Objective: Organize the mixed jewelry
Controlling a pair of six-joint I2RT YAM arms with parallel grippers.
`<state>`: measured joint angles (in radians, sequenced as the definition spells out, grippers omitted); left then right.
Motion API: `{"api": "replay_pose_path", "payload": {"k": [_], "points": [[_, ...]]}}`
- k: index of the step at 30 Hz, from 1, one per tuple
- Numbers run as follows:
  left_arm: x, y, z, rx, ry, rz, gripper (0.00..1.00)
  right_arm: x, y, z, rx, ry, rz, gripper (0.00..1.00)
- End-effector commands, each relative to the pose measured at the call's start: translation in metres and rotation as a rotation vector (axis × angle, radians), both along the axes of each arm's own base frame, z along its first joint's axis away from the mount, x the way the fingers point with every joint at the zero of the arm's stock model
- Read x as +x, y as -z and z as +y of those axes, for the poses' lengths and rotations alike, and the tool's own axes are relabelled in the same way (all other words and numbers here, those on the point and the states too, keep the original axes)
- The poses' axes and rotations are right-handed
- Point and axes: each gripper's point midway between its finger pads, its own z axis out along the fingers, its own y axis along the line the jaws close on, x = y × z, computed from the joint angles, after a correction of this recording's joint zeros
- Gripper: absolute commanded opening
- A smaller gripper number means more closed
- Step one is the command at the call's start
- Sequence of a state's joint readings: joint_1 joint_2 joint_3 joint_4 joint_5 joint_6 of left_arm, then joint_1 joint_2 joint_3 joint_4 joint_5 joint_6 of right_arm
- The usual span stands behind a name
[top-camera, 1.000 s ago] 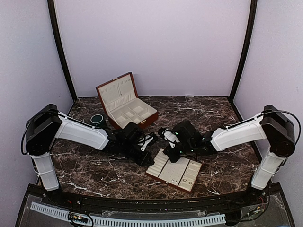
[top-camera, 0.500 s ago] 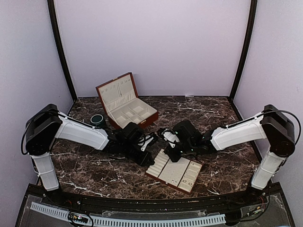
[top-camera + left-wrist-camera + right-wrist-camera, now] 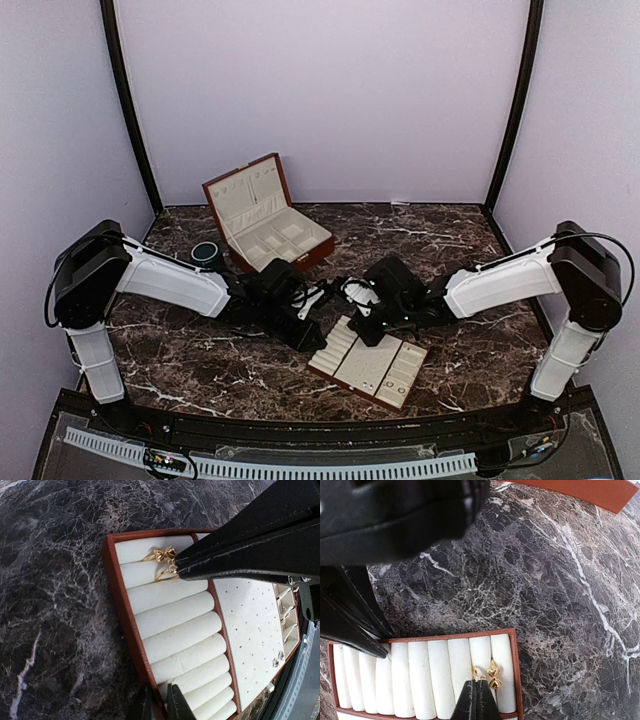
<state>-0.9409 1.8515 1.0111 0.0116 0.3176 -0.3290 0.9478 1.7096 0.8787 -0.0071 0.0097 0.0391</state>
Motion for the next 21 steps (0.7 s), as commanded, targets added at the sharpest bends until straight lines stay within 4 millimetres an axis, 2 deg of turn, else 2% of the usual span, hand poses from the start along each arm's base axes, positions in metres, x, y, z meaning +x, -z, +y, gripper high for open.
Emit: {"api": "replay_pose_path", "payload": {"k": [1, 12, 17, 18, 21], "points": [[-0.004, -0.006, -0.006, -0.032, 0.020, 0.000, 0.13, 0.003, 0.011, -0.005, -0.042, 0.000, 0.005, 0.00], [-0.004, -0.007, -0.007, -0.037, 0.020, -0.001, 0.12, -0.003, 0.039, -0.010, -0.098, -0.015, 0.051, 0.00], [-0.001, -0.011, -0.005, -0.036, 0.000, -0.011, 0.13, -0.001, 0.022, -0.004, -0.053, -0.004, 0.043, 0.00], [-0.001, -0.011, -0.004, -0.033, -0.010, -0.013, 0.13, 0.001, 0.015, -0.001, -0.037, -0.001, 0.038, 0.00], [0.004, -0.015, 0.000, -0.025, -0.059, -0.022, 0.17, 0.005, -0.014, 0.005, 0.007, 0.004, 0.016, 0.09]]}}
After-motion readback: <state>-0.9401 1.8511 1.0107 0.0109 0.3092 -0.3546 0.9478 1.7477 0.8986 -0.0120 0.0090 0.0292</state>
